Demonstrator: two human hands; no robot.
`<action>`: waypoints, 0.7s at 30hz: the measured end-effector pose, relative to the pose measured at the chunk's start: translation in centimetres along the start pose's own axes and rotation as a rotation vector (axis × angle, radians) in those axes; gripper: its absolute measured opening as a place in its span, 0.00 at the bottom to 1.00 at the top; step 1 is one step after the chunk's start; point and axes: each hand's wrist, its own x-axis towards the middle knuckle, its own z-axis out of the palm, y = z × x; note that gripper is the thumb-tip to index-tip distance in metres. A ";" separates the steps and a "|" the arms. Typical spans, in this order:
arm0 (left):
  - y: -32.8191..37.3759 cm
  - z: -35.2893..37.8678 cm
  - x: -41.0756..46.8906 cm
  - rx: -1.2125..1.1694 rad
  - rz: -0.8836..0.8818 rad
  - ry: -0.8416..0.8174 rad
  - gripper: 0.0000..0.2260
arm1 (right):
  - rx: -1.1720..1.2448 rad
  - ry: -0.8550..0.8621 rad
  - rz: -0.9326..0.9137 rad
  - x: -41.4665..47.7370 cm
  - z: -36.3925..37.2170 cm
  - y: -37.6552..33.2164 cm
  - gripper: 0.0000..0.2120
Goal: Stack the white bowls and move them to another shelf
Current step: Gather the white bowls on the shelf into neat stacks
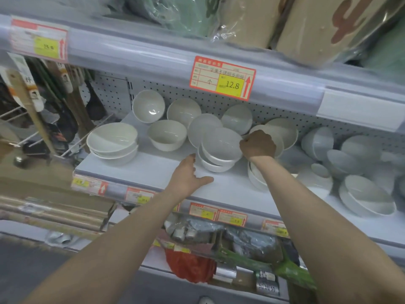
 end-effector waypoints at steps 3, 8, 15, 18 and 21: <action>0.7 0.8 0.8 -0.072 0.037 0.020 0.39 | -0.019 -0.038 -0.018 0.4 0.2 -0.1 0.03; 1.3 1.6 1.7 -0.175 0.051 0.076 0.38 | -0.104 -0.099 -0.073 1.2 0.5 -0.5 0.03; 1.1 1.5 1.6 -0.175 0.027 0.130 0.36 | -0.150 -0.147 -0.104 2.2 1.1 -0.6 0.04; 0.7 0.8 0.9 -0.175 0.014 0.133 0.37 | -0.119 -0.169 -0.131 2.2 1.5 -0.7 0.03; -0.1 -0.7 -0.3 -0.153 0.001 0.126 0.37 | -0.103 -0.211 -0.152 1.4 1.9 -1.6 0.04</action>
